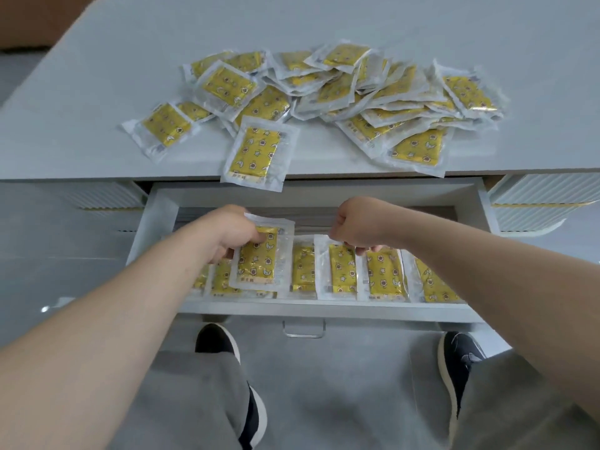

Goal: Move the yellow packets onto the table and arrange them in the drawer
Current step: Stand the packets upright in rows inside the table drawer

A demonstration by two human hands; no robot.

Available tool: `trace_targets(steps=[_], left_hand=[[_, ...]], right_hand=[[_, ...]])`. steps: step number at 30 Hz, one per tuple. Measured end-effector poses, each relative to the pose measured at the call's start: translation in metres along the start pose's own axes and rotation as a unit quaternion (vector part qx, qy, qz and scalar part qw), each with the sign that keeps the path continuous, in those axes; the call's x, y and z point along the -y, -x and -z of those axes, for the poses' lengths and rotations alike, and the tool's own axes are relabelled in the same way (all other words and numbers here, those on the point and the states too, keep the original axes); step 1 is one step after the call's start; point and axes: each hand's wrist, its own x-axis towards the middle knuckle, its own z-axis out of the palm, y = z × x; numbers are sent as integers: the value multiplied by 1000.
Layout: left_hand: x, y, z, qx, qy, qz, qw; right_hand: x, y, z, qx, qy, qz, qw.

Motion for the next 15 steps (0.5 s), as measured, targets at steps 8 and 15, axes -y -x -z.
trace_targets(steps=[8, 15], left_hand=[[40, -9, 67, -82, -53, 41, 994], [66, -9, 76, -90, -79, 69, 990]], right_hand=[[42, -11, -26, 28, 33, 21, 999], [58, -11, -36, 36, 73, 28, 996]])
